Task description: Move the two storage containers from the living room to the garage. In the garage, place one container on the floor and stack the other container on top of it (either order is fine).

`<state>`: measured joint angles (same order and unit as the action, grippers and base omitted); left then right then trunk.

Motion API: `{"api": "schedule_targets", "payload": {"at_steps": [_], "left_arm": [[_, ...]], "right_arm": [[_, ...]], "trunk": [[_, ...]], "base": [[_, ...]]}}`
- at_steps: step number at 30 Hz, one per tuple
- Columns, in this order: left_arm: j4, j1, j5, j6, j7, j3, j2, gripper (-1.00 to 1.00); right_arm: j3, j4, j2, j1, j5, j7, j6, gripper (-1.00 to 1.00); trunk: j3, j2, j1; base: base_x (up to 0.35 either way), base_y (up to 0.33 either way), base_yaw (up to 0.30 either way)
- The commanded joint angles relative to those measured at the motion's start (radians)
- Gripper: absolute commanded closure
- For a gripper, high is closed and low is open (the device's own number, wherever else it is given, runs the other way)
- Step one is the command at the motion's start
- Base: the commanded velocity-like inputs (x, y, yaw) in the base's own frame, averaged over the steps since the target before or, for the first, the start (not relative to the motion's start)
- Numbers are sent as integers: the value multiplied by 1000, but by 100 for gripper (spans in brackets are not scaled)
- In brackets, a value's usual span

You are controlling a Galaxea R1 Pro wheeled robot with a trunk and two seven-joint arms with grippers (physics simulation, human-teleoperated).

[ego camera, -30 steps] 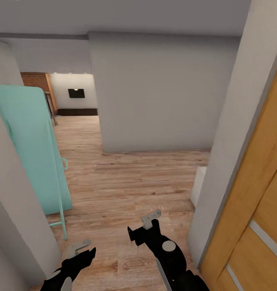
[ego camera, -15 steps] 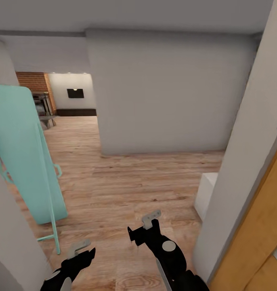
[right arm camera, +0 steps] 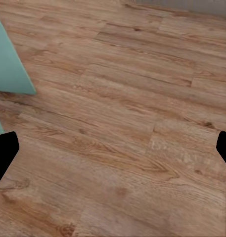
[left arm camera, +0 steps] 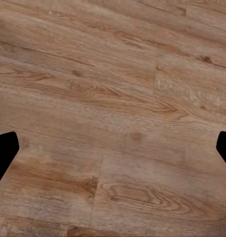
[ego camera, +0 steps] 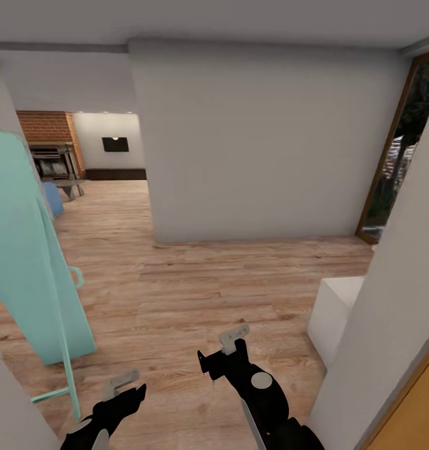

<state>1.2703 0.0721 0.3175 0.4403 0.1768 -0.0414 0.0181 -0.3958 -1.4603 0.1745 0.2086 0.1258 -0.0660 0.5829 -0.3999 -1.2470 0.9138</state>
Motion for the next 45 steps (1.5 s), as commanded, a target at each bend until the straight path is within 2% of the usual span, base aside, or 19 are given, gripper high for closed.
{"api": "schedule_targets", "payload": {"at_steps": [1, 24, 33, 45], "left_arm": [[0, 0, 0, 0, 0, 0, 0, -100], [0, 0, 0, 0, 1, 0, -3, -100], [1, 0, 0, 0, 1, 0, -15, -100], [0, 0, 0, 0, 1, 0, -17, -100]], "right_arm": [[0, 0, 0, 0, 0, 0, 0, -100], [0, 0, 0, 0, 0, 0, 0, -100], [0, 0, 0, 0, 0, 0, 0, -100], [0, 0, 0, 0, 0, -1, 0, -100]], "trunk": [[0, 0, 0], [0, 0, 0], [0, 0, 0], [0, 0, 0]], "base": [[337, 0, 0], [337, 0, 0], [337, 0, 0], [337, 0, 0]]}}
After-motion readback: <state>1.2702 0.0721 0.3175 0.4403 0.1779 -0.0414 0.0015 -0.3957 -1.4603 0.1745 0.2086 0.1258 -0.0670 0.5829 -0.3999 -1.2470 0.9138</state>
